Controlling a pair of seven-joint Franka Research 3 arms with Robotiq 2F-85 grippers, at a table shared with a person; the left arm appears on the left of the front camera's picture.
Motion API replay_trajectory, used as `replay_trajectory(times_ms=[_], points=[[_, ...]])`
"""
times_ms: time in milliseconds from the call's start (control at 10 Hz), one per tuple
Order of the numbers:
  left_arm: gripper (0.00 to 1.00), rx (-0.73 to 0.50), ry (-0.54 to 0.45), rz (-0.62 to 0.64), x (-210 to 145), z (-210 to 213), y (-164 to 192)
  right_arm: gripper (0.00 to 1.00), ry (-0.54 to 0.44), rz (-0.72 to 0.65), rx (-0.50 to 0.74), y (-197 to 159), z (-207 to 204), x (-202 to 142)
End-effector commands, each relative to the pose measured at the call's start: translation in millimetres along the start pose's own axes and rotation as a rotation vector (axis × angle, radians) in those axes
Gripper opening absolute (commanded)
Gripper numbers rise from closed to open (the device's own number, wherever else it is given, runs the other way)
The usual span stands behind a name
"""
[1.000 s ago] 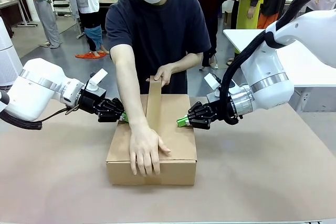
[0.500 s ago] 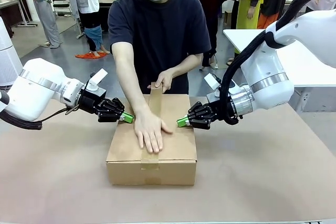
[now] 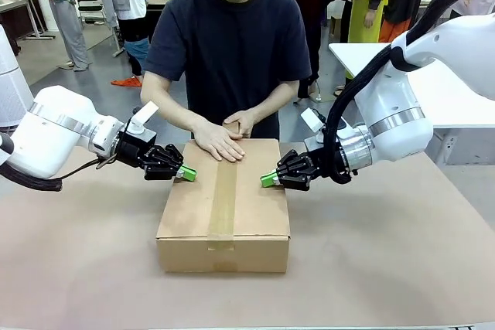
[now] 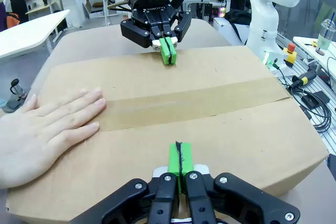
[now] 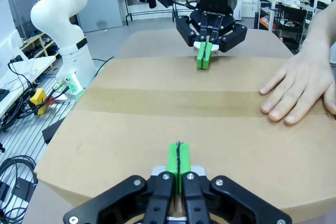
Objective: Wrap the clocks to prevent damage.
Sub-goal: After the human seals the box with tape, release both hands from the side flaps of the Package Box.
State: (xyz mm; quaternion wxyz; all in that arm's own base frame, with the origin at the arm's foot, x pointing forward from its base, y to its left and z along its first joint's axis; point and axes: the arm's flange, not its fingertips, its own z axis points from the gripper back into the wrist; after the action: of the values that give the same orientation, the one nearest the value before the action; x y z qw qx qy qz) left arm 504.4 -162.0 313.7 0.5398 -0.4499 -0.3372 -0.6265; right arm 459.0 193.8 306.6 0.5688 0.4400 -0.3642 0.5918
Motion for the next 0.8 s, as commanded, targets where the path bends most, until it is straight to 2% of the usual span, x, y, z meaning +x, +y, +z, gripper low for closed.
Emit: replay_trajectory(times_ms=[0,700], points=[[0.00,0.008,0.014,-0.006,-1.2,-2.7,0.2,0.01,0.005,-0.005,-0.004,-0.3,-2.6,-1.4],[0.00,0.008,0.014,-0.006,-1.2,-2.7,0.2,0.01,0.005,-0.005,-0.004,-0.3,-2.6,-1.4]])
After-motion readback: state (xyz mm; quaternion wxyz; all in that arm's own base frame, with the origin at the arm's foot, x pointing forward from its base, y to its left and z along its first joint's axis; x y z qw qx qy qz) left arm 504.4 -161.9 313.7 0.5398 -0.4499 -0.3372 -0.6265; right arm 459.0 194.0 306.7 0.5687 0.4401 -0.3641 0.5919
